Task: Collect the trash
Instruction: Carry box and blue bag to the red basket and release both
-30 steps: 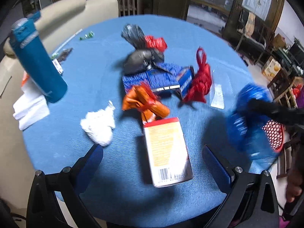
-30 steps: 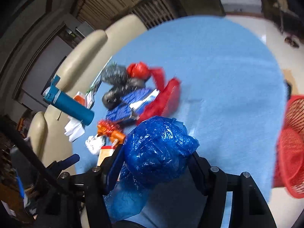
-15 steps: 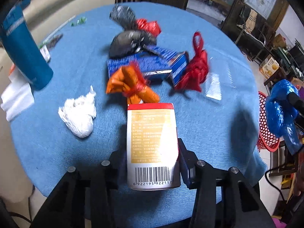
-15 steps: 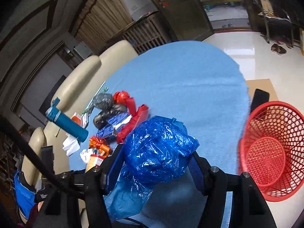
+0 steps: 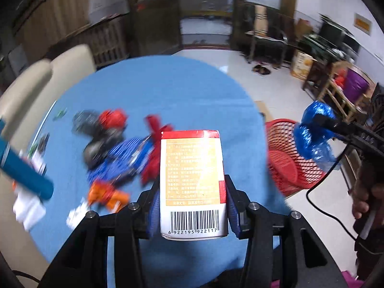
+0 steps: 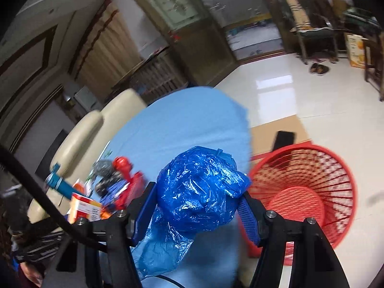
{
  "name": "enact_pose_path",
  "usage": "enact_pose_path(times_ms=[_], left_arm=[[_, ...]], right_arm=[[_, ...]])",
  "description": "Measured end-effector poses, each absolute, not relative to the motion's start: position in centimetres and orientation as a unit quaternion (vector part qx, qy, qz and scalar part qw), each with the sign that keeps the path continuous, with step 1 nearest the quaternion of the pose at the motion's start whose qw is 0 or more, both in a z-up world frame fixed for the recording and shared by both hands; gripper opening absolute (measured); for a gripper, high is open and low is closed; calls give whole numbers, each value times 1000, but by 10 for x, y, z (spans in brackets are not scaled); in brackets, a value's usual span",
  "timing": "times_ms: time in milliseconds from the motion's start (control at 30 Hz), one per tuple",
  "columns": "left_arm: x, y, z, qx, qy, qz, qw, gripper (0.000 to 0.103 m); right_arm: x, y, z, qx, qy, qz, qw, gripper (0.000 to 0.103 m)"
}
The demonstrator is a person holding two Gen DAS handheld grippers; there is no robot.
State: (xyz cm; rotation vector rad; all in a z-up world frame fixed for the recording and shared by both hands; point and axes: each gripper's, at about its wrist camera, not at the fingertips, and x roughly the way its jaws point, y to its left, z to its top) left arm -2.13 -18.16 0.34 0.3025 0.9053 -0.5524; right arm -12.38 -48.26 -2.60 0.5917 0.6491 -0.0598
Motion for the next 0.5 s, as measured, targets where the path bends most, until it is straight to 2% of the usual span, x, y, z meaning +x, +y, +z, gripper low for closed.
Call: enact_pose_path(times_ms=[267, 500], left_arm=[[-18, -280, 7, 179, 416, -349, 821, 49], [-21, -354, -21, 198, 441, -397, 780, 49]], right_arm=[[-162, -549, -36, 280, 293, -128, 905, 68], [-186, -601, -64, 303, 302, -196, 882, 69]])
